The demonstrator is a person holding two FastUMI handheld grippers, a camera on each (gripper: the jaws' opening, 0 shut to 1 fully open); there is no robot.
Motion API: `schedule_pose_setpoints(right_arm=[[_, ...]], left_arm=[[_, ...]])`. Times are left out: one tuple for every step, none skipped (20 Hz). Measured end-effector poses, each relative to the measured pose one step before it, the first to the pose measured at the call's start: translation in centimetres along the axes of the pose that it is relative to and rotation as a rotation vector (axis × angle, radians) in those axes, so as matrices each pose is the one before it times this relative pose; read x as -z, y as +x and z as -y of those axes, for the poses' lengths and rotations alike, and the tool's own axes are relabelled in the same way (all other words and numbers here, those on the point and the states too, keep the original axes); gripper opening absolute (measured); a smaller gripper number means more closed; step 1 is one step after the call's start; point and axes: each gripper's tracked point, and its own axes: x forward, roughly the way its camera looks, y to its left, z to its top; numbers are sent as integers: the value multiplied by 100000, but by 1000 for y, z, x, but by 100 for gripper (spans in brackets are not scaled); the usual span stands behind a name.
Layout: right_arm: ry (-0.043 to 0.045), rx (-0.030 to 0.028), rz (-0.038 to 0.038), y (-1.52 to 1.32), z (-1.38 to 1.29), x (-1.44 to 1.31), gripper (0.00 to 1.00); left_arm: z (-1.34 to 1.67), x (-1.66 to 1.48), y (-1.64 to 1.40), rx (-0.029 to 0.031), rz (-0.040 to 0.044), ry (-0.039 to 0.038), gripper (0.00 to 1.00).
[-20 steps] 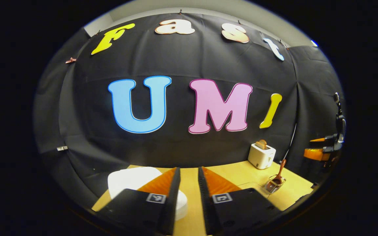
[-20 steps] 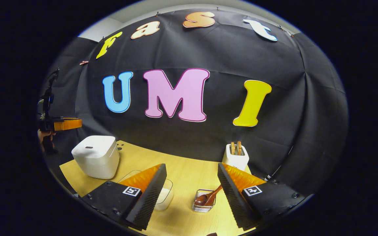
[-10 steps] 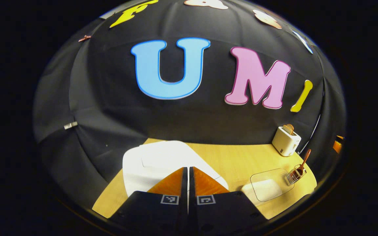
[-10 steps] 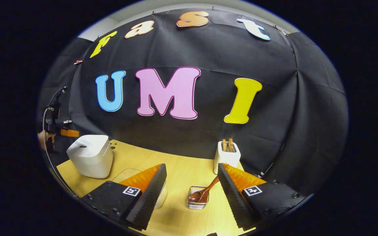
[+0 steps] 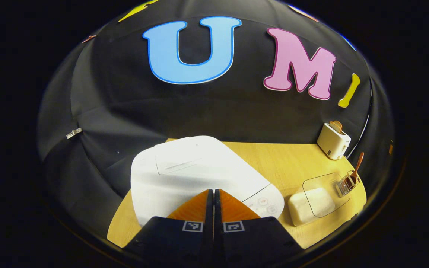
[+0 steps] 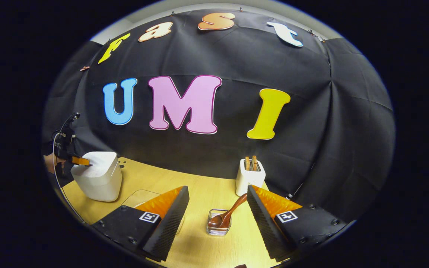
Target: Close the left gripper, press the button to open the rice cooker; take a wooden spoon from the chopstick holder with the right hand, scoop a spoonful of rice and pour it into the rice cooker, then put the wooden spoon back into the chopstick holder.
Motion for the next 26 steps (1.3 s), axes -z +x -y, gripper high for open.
schedule_pose_setpoints(right_arm=[[-131,-271,-102,-5,-162,9,97],[-210,-358,-370,-29,-201,71,97],[-535,-430,-388,32,-266,74,97],[-344,-172,7,-68,-211,-100,97],[91,-211,101,29,-142,-48,97],[-159,-332,-99,74,-188,37,97],[208,-69,-152,-1,-77,99,97],[754,-15,163,-29,2,35,97],[428,227,6,-56,69,46,97],[226,260,262,-3,129,21,97],[146,407,183,-141,199,-55,97],[-28,494,475,-103,242,-92,97],[166,541,427,-49,294,-76,97],[316,638,308,79,239,-33,97],[376,207,27,-88,117,30,97],[295,112,-1,51,88,26,97],[169,146,121,-16,81,34,97],[174,73,257,-31,77,-64,97],[305,64,293,-3,28,-29,97],[696,32,334,58,111,-21,97],[305,117,139,26,60,43,97],[318,68,368,78,111,-48,97],[190,-25,100,15,113,-4,97],[435,-222,129,72,116,65,97],[514,-547,263,104,-35,-70,97],[400,-326,157,30,46,41,97]], left_arm=[[-91,2,117,98,-107,437,5],[-59,-175,150,114,273,137,5],[-116,113,1,328,-207,-97,5],[-37,762,72,185,-2601,-509,5],[-14,62,114,506,12,97,6],[-58,-138,-28,42,-1010,-958,6],[25,66,69,-113,-1374,-1266,6],[-12,275,-13,-164,-2337,-1748,6],[-7,235,35,-30,-1804,-468,6],[72,-355,-35,158,390,1040,6],[16,-269,-130,69,1251,826,6],[-75,-638,-353,-357,2642,502,6],[-180,-1625,-724,-1354,6740,970,6],[-198,-1424,-394,-1401,5393,934,6],[-354,-1883,-494,-2014,6242,1155,6],[-420,-1758,-384,-2047,5527,901,6],[-595,-1700,-304,-2154,5730,634,6],[-520,-1904,-88,-2138,6200,649,6],[-524,-1380,-37,-1785,4419,806,6],[-813,-1764,-59,-2816,5588,1586,6],[-392,-1233,-188,-1524,3877,1068,6],[98,-829,-354,-204,2580,407,5],[190,-273,-281,282,1653,218,8],[479,-367,-494,1365,1586,-175,5],[114,-293,-469,134,1008,-226,5],[180,-309,-510,-443,1477,-1227,18]])
